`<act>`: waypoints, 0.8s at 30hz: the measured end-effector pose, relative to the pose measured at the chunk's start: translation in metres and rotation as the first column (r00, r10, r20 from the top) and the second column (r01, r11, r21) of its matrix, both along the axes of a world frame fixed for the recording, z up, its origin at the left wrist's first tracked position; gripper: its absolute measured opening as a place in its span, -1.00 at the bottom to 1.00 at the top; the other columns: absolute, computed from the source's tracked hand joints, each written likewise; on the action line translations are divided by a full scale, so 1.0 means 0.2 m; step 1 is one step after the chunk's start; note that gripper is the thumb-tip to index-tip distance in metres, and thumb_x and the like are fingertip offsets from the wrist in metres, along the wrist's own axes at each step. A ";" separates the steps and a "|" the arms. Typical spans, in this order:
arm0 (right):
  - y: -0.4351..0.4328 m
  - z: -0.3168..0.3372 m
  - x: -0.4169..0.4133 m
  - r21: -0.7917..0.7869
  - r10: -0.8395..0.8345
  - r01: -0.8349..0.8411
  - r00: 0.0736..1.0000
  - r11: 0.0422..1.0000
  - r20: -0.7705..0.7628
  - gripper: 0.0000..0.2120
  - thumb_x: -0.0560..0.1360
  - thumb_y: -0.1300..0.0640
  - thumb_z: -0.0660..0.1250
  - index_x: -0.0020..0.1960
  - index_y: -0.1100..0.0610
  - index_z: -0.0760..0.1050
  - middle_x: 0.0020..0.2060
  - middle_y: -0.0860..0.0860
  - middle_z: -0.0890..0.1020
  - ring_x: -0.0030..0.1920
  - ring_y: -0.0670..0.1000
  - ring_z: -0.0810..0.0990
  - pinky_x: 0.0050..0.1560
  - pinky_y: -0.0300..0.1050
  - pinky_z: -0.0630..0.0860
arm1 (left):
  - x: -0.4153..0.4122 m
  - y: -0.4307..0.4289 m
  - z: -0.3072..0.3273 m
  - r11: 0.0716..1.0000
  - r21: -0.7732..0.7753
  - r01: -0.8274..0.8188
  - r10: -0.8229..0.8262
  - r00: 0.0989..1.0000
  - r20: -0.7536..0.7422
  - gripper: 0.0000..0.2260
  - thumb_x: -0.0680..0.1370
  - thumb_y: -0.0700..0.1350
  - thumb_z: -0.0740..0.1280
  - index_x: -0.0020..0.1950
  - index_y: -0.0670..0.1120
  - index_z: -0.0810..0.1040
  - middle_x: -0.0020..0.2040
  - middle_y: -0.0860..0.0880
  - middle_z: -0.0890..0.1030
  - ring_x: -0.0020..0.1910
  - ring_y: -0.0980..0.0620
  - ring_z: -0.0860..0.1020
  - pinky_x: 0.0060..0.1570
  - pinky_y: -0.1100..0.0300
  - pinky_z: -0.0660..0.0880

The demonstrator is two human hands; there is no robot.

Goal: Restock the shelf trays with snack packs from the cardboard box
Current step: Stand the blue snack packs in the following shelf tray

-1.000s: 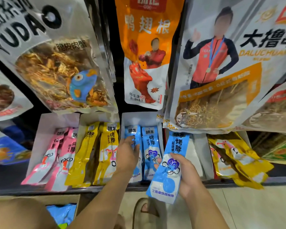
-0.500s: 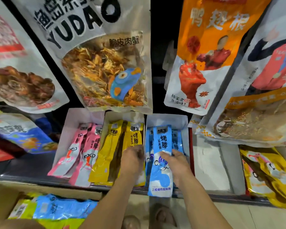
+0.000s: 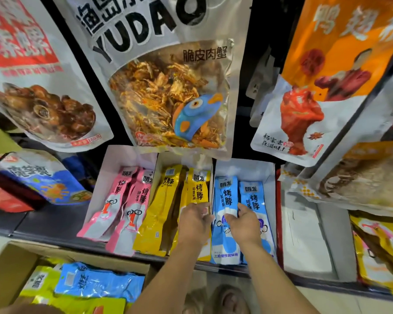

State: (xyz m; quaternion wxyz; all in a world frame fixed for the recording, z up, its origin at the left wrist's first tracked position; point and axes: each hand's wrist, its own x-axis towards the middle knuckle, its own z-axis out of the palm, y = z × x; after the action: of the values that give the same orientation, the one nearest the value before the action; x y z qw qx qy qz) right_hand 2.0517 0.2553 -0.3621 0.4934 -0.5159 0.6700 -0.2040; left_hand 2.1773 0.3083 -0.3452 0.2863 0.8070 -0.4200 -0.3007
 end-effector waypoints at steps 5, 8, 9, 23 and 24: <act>0.03 0.14 -0.01 -0.047 0.112 -0.118 0.986 0.992 -0.121 -0.41 0.59 0.15 0.35 0.56 0.11 0.24 0.42 0.08 0.47 0.17 0.08 0.59 0.14 -0.07 0.53 | -0.02 0.04 0.06 1.000 0.007 0.000 0.001 0.994 -0.108 -0.60 0.58 -0.08 0.38 0.42 -0.01 0.47 0.32 -0.01 0.55 0.08 0.14 0.52 -0.11 0.46 0.42; 0.08 0.26 -0.01 -0.085 0.197 -0.226 0.945 0.970 -0.261 -0.45 0.60 0.05 0.33 0.54 0.11 0.28 0.42 0.11 0.45 0.31 0.14 0.52 0.29 0.05 0.50 | -0.04 0.09 0.14 0.999 -0.009 0.047 -0.048 0.994 -0.098 -0.57 0.59 -0.06 0.37 0.46 -0.04 0.42 0.37 -0.04 0.50 0.06 0.15 0.51 0.08 0.22 0.56; 0.10 0.30 -0.02 -0.092 0.232 -0.273 0.919 0.958 -0.318 -0.45 0.60 0.03 0.32 0.53 0.14 0.29 0.42 0.13 0.44 0.34 0.15 0.48 0.32 0.06 0.47 | -0.04 0.11 0.17 0.998 -0.007 0.062 -0.062 0.996 -0.063 -0.56 0.59 -0.04 0.36 0.46 -0.03 0.43 0.37 -0.04 0.51 0.09 0.11 0.56 0.13 0.09 0.58; 0.67 0.73 -0.05 -0.081 0.474 -0.698 0.562 0.712 -0.678 -0.45 0.61 0.05 0.21 0.55 0.14 0.19 0.48 0.13 0.32 0.46 0.21 0.27 0.44 0.17 0.28 | -0.02 0.71 0.56 0.958 0.255 0.131 -0.263 0.756 0.599 -0.56 0.55 0.08 0.22 0.42 0.00 0.39 0.34 -0.03 0.51 0.30 -0.13 0.43 0.26 -0.01 0.37; 0.71 0.75 -0.03 -0.083 0.484 -0.721 0.541 0.688 -0.688 -0.43 0.60 0.05 0.22 0.56 0.14 0.16 0.49 0.13 0.29 0.47 0.22 0.25 0.46 0.19 0.25 | -0.02 0.76 0.57 0.955 0.270 0.121 -0.265 0.756 0.599 -0.54 0.55 0.07 0.22 0.45 0.01 0.37 0.34 -0.04 0.50 0.31 -0.13 0.42 0.27 -0.01 0.36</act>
State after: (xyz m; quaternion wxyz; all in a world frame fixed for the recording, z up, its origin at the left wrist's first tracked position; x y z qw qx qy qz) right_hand 2.0458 0.3964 -0.2124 0.1831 -0.8340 0.5186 0.0445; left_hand 2.1743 0.4600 -0.2308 0.0080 0.8389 -0.5375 -0.0856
